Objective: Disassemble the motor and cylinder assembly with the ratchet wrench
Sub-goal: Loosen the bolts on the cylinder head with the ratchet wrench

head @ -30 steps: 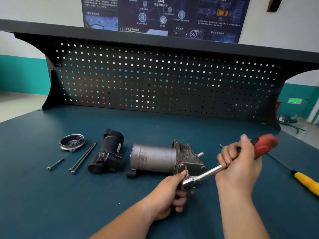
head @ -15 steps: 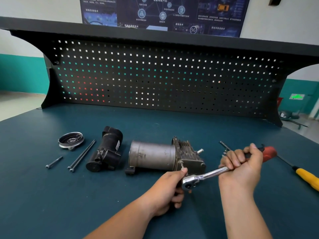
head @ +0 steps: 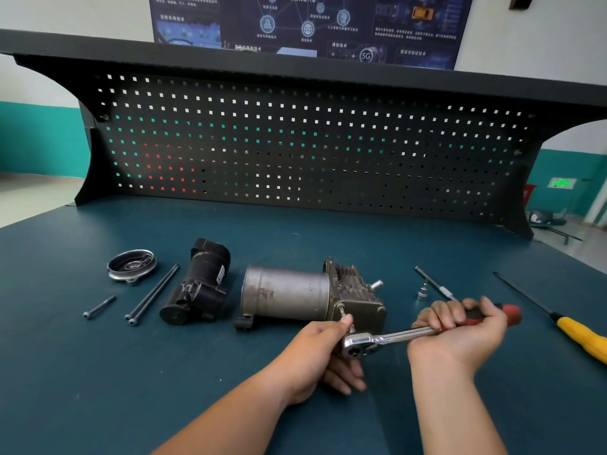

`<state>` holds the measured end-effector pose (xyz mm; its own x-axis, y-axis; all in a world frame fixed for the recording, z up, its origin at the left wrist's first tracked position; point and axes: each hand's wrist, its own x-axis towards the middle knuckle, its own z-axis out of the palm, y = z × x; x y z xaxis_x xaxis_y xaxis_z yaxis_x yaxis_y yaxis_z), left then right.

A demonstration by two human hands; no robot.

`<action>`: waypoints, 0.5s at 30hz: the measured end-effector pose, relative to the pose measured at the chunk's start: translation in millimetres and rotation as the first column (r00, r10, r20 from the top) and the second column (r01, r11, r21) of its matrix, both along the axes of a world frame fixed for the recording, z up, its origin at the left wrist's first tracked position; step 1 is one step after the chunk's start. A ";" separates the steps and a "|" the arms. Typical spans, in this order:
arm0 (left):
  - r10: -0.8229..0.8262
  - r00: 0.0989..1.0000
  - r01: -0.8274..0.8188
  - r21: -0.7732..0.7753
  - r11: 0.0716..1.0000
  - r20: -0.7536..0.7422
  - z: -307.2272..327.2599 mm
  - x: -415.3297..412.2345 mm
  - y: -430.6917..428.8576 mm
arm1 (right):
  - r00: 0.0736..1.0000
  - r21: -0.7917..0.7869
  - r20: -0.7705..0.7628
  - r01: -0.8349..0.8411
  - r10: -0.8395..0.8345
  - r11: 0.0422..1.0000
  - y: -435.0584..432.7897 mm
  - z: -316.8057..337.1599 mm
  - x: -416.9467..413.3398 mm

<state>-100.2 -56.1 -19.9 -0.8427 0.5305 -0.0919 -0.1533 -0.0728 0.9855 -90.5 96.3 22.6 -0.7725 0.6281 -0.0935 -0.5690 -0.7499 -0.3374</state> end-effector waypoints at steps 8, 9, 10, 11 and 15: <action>0.088 0.996 -0.086 0.060 0.995 -0.034 -1.2 -2.1 0.6 | 0.995 -0.061 0.101 0.017 -0.011 0.998 -0.2 -22.0 8.5; 0.107 0.994 -0.104 0.064 0.993 -0.038 -1.5 -2.7 0.4 | 0.993 -0.100 0.121 -0.002 0.015 0.995 0.1 -26.4 9.2; 0.123 0.992 -0.120 0.063 0.991 -0.038 -1.8 -3.1 0.3 | 0.990 -0.135 0.137 -0.020 0.038 0.991 0.3 -31.2 9.9; 0.135 0.990 -0.132 0.062 0.989 -0.036 -1.7 -3.6 -0.2 | 0.987 -0.163 0.149 -0.032 0.057 0.986 0.2 -34.8 10.2; 0.150 0.988 -0.148 0.046 0.988 -0.031 0.1 -4.4 -1.1 | 0.983 -0.182 0.163 -0.048 0.078 0.982 -1.7 -40.3 10.6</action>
<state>-104.6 -57.2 -19.8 -0.9148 0.4017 -0.0416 -0.1042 -0.1353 0.9853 -80.0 94.7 -17.7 -0.7734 0.5405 -0.3311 -0.4646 -0.8388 -0.2839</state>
